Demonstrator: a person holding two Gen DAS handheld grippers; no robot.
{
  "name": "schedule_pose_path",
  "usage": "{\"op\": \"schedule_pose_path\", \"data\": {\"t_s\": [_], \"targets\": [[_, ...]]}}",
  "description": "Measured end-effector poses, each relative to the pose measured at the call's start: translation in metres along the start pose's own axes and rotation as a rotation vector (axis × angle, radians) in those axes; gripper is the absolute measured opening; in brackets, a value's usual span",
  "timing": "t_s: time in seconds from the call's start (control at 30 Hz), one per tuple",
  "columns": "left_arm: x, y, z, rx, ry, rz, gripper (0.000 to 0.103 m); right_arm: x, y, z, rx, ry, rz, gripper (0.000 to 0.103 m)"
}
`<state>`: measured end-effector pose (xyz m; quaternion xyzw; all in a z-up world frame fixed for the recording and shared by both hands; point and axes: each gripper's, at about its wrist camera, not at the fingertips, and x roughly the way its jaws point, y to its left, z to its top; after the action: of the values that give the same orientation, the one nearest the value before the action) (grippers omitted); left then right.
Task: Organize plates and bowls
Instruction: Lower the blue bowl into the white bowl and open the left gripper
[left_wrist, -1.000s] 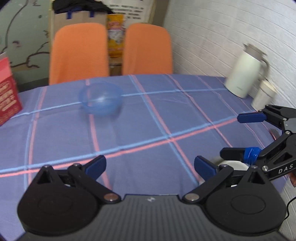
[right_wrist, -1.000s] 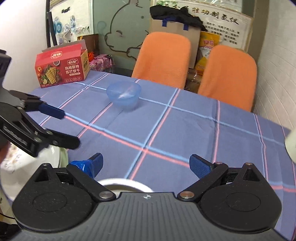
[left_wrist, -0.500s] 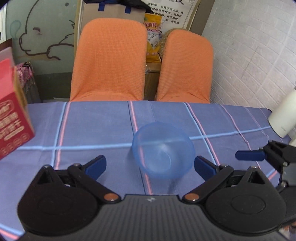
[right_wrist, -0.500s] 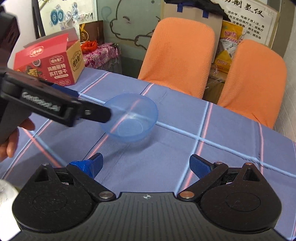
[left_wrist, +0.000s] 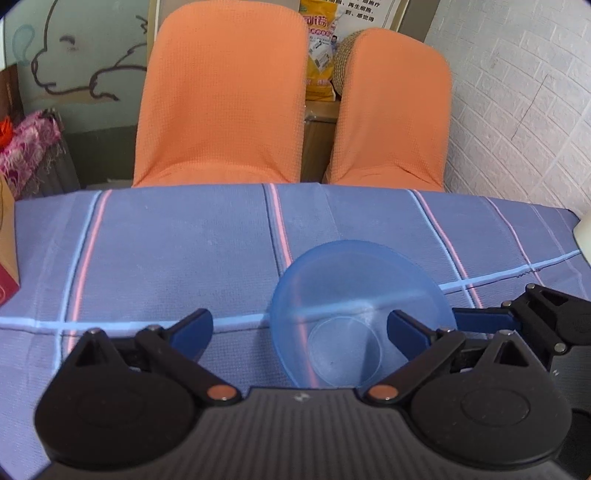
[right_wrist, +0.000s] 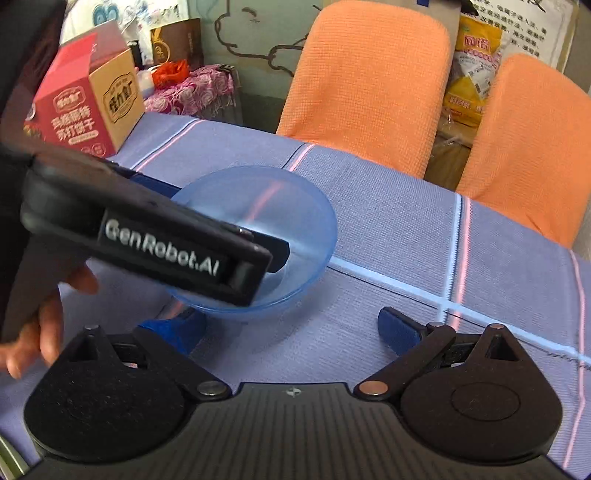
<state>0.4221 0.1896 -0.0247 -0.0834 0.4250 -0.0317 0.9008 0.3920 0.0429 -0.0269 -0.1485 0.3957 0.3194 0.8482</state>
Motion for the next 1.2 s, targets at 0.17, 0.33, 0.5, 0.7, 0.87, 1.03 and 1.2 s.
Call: {"op": "schedule_pose_path", "data": {"t_s": [0.17, 0.33, 0.5, 0.7, 0.87, 1.03, 1.2], "targets": [[-0.004, -0.003, 0.002, 0.040, -0.014, 0.026, 0.061, 0.002, 0.011, 0.002, -0.049, -0.021, 0.035, 0.085], [-0.014, -0.002, 0.000, 0.036, 0.017, -0.031, 0.037, -0.011, 0.025, 0.005, -0.096, -0.057, 0.076, 0.085], [-0.037, -0.012, -0.008, 0.068, 0.021, -0.024, 0.036, -0.038, 0.028, 0.004, -0.072, -0.077, 0.085, 0.085], [-0.077, -0.040, -0.025, 0.060, 0.021, -0.088, 0.036, -0.072, 0.034, -0.012, -0.038, -0.038, 0.070, 0.086], [-0.115, -0.087, -0.058, 0.103, 0.008, -0.131, 0.036, -0.124, 0.035, -0.049, -0.012, -0.030, 0.039, 0.086], [-0.142, -0.135, -0.095, 0.135, 0.027, -0.205, 0.036, -0.168, 0.024, -0.094, 0.061, -0.004, 0.012, 0.087], [-0.166, -0.183, -0.133, 0.195, 0.049, -0.267, 0.036, -0.205, 0.016, -0.136, 0.117, -0.004, -0.039, 0.087]]}}
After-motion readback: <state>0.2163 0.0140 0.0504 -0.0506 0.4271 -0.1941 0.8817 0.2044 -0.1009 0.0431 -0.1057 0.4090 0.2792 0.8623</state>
